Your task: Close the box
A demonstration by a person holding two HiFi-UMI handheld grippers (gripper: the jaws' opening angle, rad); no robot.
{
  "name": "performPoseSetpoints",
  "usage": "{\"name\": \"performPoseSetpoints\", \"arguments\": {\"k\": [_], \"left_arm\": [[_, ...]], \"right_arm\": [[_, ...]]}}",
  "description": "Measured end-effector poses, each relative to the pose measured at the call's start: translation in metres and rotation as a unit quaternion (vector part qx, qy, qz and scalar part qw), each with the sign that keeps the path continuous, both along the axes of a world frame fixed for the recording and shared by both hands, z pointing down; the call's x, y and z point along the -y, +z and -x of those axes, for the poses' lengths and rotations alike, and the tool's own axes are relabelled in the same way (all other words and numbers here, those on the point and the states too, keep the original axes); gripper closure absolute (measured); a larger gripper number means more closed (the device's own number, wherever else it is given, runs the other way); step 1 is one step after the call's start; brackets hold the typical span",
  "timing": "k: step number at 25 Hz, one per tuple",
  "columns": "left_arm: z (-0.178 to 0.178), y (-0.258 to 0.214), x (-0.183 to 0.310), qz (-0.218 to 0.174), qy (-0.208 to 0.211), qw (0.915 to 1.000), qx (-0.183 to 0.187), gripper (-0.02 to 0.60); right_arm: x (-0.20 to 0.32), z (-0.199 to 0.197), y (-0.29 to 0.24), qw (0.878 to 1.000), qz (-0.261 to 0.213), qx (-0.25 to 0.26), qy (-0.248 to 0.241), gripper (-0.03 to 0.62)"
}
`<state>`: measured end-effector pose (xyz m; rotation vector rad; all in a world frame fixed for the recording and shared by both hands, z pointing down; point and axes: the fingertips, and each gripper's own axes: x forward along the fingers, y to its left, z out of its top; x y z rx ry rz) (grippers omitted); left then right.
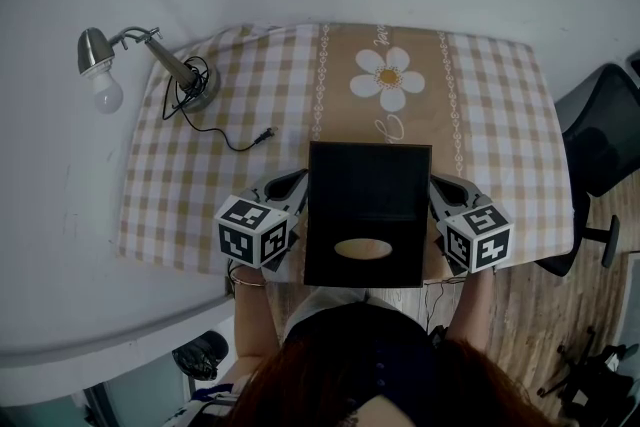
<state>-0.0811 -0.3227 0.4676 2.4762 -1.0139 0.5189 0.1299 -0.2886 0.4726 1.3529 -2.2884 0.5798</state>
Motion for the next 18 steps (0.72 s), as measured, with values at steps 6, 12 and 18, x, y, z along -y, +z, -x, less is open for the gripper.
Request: {"name": "performPoseSetpoints", "arguments": {"k": [6,12,18], "left_arm": [[0.001,-0.006,-0.002,-0.009,-0.007,0.9999,-0.003,0.555],[0.001,-0.012,-0.004,-0.017,-0.013,0.9998,-0.003,0.554],[0.002,-0.016,-0.006,-0.024,-0.019,0.9995,-0.005,0.554]], "right_arm": [[-0.002,-0.001,-0.005,1.000,-0.007,-0.001,0.012,0.577],[-0.004,-0.002,-0.009,1.000,-0.011,-0.007,0.020,0.577],[-0.006,-0.003,-0.012,0.999,-0.017,-0.004,0.027,0.577]]}}
